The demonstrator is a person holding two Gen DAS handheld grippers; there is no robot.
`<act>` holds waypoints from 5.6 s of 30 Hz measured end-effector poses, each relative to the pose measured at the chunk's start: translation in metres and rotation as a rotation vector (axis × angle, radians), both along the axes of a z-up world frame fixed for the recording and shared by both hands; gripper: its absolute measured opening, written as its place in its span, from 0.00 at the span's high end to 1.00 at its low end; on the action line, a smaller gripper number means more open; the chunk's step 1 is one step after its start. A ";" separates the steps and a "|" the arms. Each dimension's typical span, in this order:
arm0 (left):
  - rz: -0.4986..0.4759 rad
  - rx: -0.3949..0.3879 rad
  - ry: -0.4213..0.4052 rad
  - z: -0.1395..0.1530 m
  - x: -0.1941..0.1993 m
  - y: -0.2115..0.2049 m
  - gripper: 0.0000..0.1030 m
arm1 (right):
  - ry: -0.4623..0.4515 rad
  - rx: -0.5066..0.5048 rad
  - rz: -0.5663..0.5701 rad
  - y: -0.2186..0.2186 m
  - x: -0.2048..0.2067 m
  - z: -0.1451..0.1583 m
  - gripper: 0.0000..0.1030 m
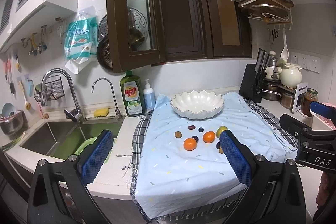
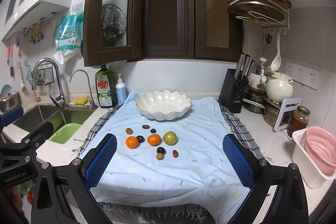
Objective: Organize fruits
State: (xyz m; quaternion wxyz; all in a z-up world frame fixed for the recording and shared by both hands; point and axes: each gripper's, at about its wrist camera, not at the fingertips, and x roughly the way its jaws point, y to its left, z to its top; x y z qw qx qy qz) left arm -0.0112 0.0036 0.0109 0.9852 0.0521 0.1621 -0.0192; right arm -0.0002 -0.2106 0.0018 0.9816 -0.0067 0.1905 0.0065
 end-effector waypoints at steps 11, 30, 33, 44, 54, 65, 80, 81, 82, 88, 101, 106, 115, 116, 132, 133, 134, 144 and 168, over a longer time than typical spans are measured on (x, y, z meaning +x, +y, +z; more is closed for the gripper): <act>-0.005 -0.001 -0.009 0.004 -0.001 0.001 0.00 | -0.014 0.001 0.001 0.000 -0.004 0.005 0.01; -0.007 -0.001 -0.011 0.006 -0.002 0.001 0.00 | -0.018 0.001 0.002 0.001 -0.004 0.008 0.01; -0.007 0.000 -0.012 0.005 -0.002 0.001 0.00 | -0.019 0.001 0.002 0.002 -0.004 0.008 0.01; -0.007 -0.001 -0.013 0.004 -0.003 0.000 0.00 | -0.019 0.001 0.001 0.002 -0.005 0.007 0.01; -0.008 -0.002 -0.004 0.005 0.001 0.002 0.00 | -0.010 -0.004 0.000 0.004 0.002 0.011 0.01; -0.040 -0.024 0.088 -0.011 0.043 0.006 0.00 | 0.025 -0.023 -0.027 0.010 0.031 -0.007 0.01; -0.056 0.021 0.159 -0.060 0.138 -0.019 0.03 | 0.128 -0.027 0.021 0.005 0.118 -0.070 0.01; -0.056 0.022 0.167 -0.064 0.144 -0.019 0.04 | 0.138 -0.032 0.026 0.006 0.123 -0.073 0.01; -0.058 0.023 0.174 -0.067 0.148 -0.019 0.05 | 0.149 -0.036 0.033 0.007 0.129 -0.077 0.01; -0.114 0.046 0.247 -0.091 0.189 -0.023 0.10 | 0.226 -0.018 0.032 0.010 0.161 -0.102 0.08; -0.348 0.130 0.382 -0.151 0.256 -0.037 0.21 | 0.392 0.042 -0.048 0.022 0.200 -0.164 0.34; -0.394 0.135 0.432 -0.171 0.272 -0.041 0.27 | 0.436 0.052 -0.063 0.027 0.210 -0.180 0.44; -0.441 0.133 0.472 -0.191 0.289 -0.047 0.41 | 0.475 0.040 -0.069 0.035 0.219 -0.194 0.59; -0.447 0.130 0.477 -0.192 0.290 -0.048 0.42 | 0.476 0.037 -0.069 0.036 0.219 -0.195 0.61; -0.463 0.129 0.502 -0.199 0.293 -0.048 0.58 | 0.484 0.047 -0.092 0.037 0.218 -0.197 0.77; -0.464 0.128 0.500 -0.198 0.292 -0.047 0.58 | 0.481 0.047 -0.093 0.037 0.217 -0.195 0.77; -0.466 0.126 0.498 -0.197 0.291 -0.046 0.58 | 0.476 0.047 -0.095 0.037 0.216 -0.193 0.77; -0.481 0.074 0.438 -0.157 0.285 -0.036 0.59 | 0.389 0.067 -0.089 0.039 0.213 -0.158 0.77; -0.294 0.043 0.179 -0.055 0.333 -0.065 0.59 | 0.127 -0.013 0.058 -0.001 0.300 -0.059 0.77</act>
